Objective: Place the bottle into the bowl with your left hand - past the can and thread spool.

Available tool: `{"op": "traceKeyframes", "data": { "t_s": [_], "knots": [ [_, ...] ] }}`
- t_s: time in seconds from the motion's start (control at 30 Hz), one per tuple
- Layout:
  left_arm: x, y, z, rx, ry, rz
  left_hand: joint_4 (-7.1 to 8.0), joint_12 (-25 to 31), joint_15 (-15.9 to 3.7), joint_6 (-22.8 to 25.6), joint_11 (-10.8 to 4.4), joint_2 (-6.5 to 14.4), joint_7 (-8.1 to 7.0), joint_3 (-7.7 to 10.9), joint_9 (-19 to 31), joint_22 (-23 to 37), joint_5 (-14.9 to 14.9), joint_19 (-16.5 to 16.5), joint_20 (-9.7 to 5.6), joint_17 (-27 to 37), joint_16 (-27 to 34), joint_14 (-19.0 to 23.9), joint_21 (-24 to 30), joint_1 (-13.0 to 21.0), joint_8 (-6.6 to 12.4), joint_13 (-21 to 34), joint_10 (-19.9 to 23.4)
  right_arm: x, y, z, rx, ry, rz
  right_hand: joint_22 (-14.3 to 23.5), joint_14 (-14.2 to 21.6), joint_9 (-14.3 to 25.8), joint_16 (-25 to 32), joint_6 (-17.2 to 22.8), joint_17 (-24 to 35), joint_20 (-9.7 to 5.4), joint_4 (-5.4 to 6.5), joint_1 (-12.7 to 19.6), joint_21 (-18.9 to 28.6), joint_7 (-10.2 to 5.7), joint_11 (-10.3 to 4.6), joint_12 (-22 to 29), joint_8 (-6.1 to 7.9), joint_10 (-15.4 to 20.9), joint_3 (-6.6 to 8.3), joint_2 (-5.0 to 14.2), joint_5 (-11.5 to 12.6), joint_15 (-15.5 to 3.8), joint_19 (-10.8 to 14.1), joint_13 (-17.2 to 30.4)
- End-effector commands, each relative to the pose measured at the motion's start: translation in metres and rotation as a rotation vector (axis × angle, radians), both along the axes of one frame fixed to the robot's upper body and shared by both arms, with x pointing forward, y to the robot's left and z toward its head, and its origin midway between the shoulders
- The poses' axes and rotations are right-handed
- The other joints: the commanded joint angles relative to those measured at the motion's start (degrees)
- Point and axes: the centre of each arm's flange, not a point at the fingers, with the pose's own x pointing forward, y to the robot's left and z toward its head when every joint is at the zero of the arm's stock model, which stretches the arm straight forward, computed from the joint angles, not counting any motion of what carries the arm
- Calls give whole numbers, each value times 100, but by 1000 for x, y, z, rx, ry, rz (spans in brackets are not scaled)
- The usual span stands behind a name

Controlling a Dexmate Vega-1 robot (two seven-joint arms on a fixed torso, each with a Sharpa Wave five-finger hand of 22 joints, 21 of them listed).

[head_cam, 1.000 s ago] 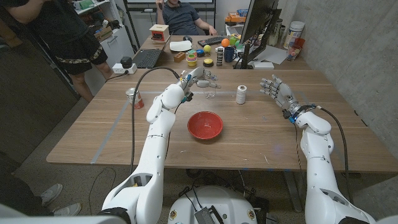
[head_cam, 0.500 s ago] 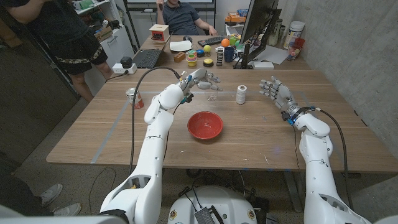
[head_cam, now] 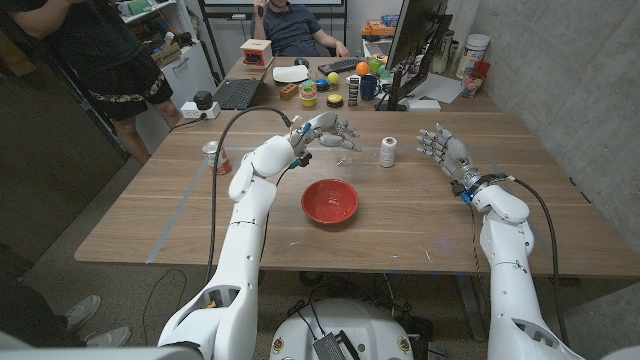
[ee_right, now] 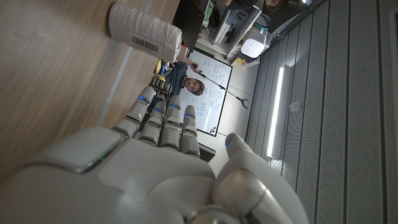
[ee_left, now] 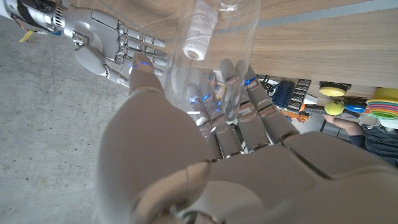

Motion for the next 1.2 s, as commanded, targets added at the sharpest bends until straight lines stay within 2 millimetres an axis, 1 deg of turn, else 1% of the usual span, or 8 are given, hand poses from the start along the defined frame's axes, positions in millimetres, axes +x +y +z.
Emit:
{"op": "traceKeyframes", "data": {
  "t_s": [0.03, 0.37, 0.5, 0.77, 0.87, 0.93, 1.2],
  "knots": [
    [-14, 0, -8, 57, 17, -44, -33, -25, -1064, 31, -431, 940, -1, -11, 30, 31, -18, -2, -469, 22, -2, 553, 22, 969, -23, 9, 455, -5, 3, -4, 5, -3, -4, 25, 18, 25, 17, -24, 9, -13, 12, -35, -4, 22, 13, 30, 39, 7, -14, 7, 32, 29, 61, 34],
    [-31, 2, -13, 103, 5, -67, -32, -34, -1066, 22, -432, 950, -8, -13, 34, 31, -29, -8, -480, 24, -10, 552, 24, 992, -51, 12, 448, -9, 6, -7, 10, -5, -3, 25, 18, 25, 18, -27, 10, -10, 16, -44, -13, 30, 28, 31, 38, 10, -23, 2, 33, 33, 70, 34],
    [-34, 5, -15, 108, 10, -75, -30, -37, -1065, 19, -432, 951, -5, -15, 35, 31, -33, -3, -484, 25, -12, 551, 27, 995, -59, 13, 446, -11, 7, -7, 10, -8, -5, 25, 19, 25, 19, -25, 11, -9, 19, -51, -18, 26, 11, 28, 39, 0, -27, 1, 34, 31, 73, 34],
    [-41, 8, -20, 137, 17, -90, -36, -39, -1071, 17, -432, 949, -15, -17, 37, 31, -39, -16, -488, 25, -19, 544, 24, 1016, -73, 14, 449, -16, 9, -9, 7, -10, -12, 26, 20, 25, 19, -29, 11, -9, 23, -59, -28, 29, 33, 32, 38, 9, -35, -1, 36, 31, 77, 34],
    [-44, 9, -21, 148, 17, -92, -40, -41, -1072, 23, -432, 953, -15, -15, 39, 31, -42, -17, -488, 26, -21, 544, 25, 1030, -77, 15, 447, -18, 10, -9, 4, -10, -12, 26, 21, 25, 19, -27, 11, -9, 25, -62, -33, 28, 7, 28, 39, -1, -37, -1, 37, 36, 79, 34],
    [-47, 10, -22, 144, 16, -98, -40, -43, -1071, 17, -431, 952, -11, -16, 40, 31, -44, -24, -489, 27, -24, 541, 23, 1036, -84, 15, 446, -19, 11, -9, 6, -12, -9, 26, 21, 25, 19, -27, 11, -9, 26, -65, -37, 32, 36, 33, 39, 12, -40, -1, 38, 36, 81, 34],
    [-57, 9, -26, 170, 20, -117, -39, -45, -1071, 28, -431, 956, -23, -18, 43, 31, -51, -31, -496, 28, -28, 539, 23, 1050, -92, 17, 449, -23, 13, -11, 1, -14, -12, 26, 16, 25, 17, -27, 11, -6, 29, -71, -50, 34, 30, 34, 40, 13, -45, 0, 41, 35, 84, 34]
  ]
}}
